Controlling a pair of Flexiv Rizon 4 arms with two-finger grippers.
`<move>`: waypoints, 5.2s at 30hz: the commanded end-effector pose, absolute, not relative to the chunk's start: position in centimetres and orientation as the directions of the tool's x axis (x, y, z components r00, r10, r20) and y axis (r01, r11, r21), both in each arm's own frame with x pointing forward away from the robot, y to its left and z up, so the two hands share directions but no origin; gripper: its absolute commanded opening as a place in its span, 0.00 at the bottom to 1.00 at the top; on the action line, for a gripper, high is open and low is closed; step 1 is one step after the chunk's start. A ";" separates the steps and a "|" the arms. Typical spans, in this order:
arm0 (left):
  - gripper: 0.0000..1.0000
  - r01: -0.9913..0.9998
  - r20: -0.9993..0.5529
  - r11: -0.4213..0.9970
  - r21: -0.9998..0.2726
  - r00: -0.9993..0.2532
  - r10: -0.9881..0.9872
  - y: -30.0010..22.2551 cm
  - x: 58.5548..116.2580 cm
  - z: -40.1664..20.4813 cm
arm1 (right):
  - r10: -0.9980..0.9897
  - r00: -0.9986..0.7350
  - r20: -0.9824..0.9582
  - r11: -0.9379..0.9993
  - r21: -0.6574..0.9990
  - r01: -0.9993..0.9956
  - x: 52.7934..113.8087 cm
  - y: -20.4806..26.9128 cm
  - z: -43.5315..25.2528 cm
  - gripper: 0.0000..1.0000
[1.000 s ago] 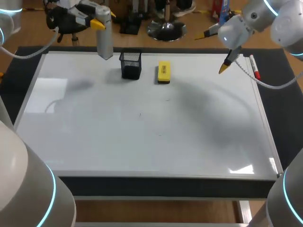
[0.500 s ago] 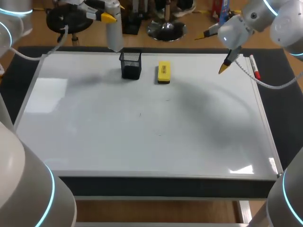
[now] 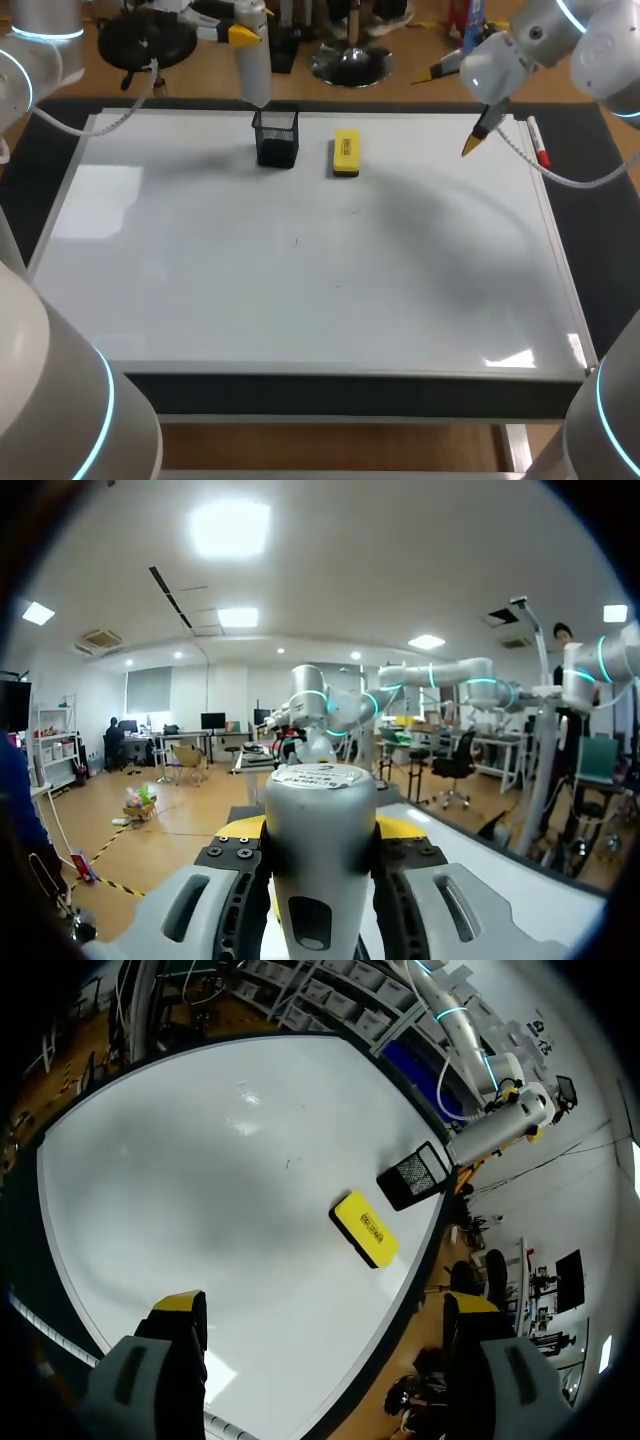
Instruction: Pick up the inspection probe, press it on each red-marked spot on the whiteboard one by one, put down the probe, pick up the eraser, and wipe off all the red marks.
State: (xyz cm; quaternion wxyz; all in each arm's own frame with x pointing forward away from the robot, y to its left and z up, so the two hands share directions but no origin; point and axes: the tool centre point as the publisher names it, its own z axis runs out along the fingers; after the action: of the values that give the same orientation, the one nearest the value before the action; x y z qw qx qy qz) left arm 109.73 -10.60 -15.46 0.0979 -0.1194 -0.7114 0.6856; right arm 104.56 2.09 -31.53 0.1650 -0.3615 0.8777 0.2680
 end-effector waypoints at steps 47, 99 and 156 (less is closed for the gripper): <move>0.00 0.037 -0.036 -0.022 -0.999 -0.996 -0.078 -13.3 108.9 -17.0 | -0.549 -0.683 -0.482 0.595 0.349 -0.724 104.6 2.0 -31.5 1.00; 0.00 -0.004 0.005 -0.060 -0.998 -1.000 -0.029 -12.9 110.9 -20.7 | -0.549 -0.683 -0.482 0.595 0.349 -0.724 104.6 2.0 -31.5 1.00; 0.00 -0.076 0.072 -0.057 -0.995 -0.994 0.082 -13.6 112.0 -26.8 | -0.549 -0.683 -0.482 0.595 0.349 -0.724 104.6 2.0 -31.5 1.00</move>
State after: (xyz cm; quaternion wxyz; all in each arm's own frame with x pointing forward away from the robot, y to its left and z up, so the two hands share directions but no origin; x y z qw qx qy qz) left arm 111.45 -13.59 -26.57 0.0488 0.0023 -0.6860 0.7260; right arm 104.59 2.10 -31.56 0.1650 -0.3614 0.8775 0.2687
